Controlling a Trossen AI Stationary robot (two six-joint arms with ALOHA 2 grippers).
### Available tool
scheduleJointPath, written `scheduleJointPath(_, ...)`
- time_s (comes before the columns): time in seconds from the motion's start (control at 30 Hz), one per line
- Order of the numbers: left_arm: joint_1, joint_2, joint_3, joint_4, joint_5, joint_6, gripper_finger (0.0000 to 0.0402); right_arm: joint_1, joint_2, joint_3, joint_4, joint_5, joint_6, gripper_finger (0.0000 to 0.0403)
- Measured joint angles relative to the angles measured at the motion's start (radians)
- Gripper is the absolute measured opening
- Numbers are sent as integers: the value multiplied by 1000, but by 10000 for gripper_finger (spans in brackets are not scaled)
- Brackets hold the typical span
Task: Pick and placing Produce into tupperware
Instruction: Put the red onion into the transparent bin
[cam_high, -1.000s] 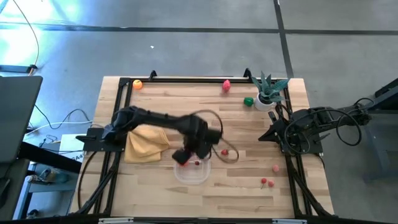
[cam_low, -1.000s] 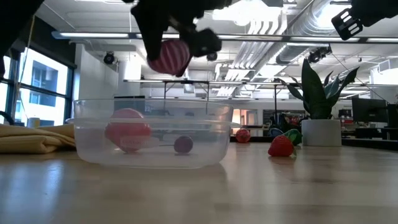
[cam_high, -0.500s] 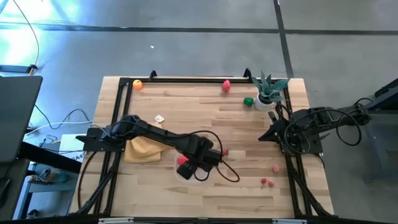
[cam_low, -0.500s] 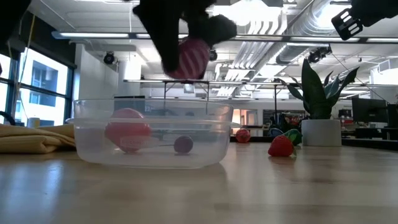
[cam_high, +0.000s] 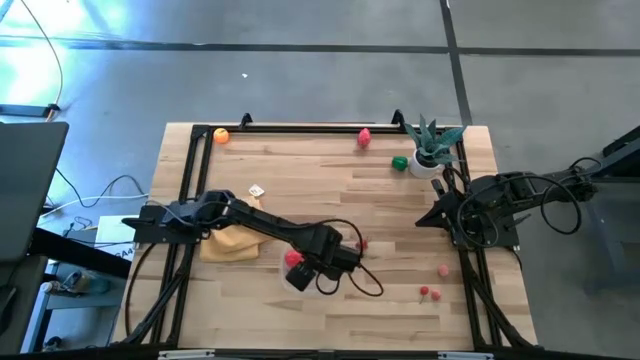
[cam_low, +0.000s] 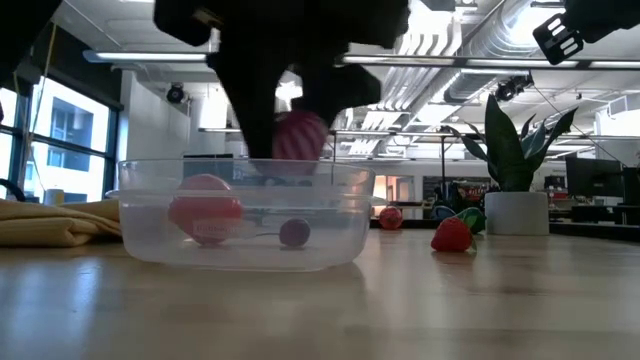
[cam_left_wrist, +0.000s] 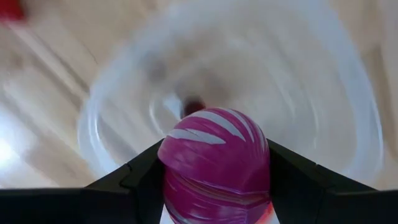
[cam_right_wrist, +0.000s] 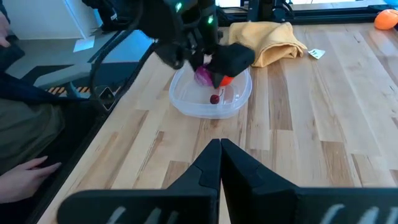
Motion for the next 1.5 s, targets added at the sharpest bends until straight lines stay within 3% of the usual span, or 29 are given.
scheduleJointPath(1.5, -38, 73, -1, 36, 22, -27, 227, 0, 0, 0, 0, 0, 0, 0)
